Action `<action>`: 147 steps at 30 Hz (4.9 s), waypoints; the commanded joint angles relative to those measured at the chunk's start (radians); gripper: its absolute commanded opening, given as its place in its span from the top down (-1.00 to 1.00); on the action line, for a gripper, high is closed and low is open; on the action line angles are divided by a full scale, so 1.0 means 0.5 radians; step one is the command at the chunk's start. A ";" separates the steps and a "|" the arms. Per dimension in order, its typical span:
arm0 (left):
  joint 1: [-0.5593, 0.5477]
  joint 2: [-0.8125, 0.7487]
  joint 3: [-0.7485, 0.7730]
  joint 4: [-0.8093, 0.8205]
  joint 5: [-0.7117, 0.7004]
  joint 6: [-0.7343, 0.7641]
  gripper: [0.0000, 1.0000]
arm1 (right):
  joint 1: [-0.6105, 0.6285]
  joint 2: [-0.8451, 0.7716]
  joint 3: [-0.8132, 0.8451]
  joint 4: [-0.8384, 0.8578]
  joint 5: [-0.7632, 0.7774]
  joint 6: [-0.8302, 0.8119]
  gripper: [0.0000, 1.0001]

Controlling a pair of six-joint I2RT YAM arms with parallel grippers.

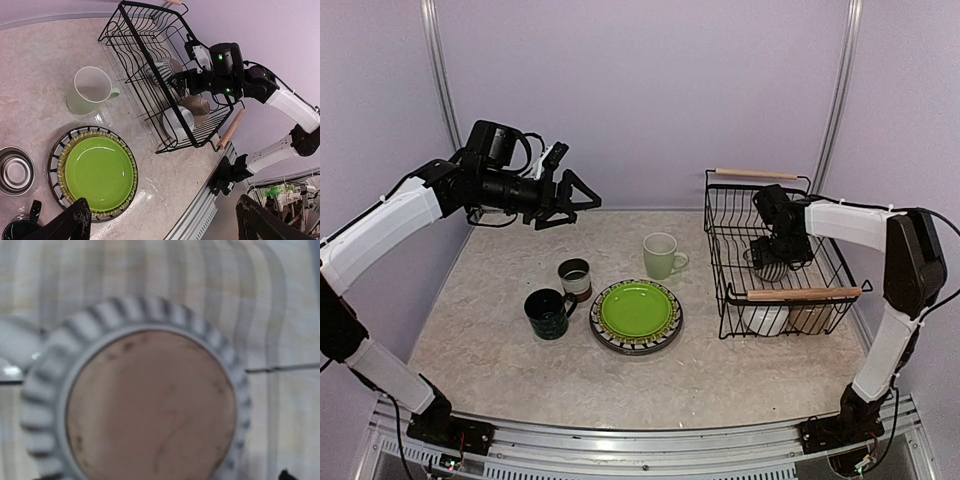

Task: Unload the mixed dishes from the dish rack
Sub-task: Grab the cup from the dish rack, then pass from the right arm to the left

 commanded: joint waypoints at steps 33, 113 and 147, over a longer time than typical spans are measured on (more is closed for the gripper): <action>0.028 0.120 -0.007 0.047 0.095 -0.046 -0.93 | -0.088 0.715 0.965 -0.484 -0.631 -1.392 -0.29; 0.058 0.220 -0.026 0.140 0.409 -0.201 -0.92 | -0.559 -0.860 -0.623 1.956 -1.651 0.823 1.00; 0.344 0.221 -0.429 1.835 1.489 -1.358 -0.86 | 0.653 -0.238 0.061 2.406 -1.855 1.051 1.00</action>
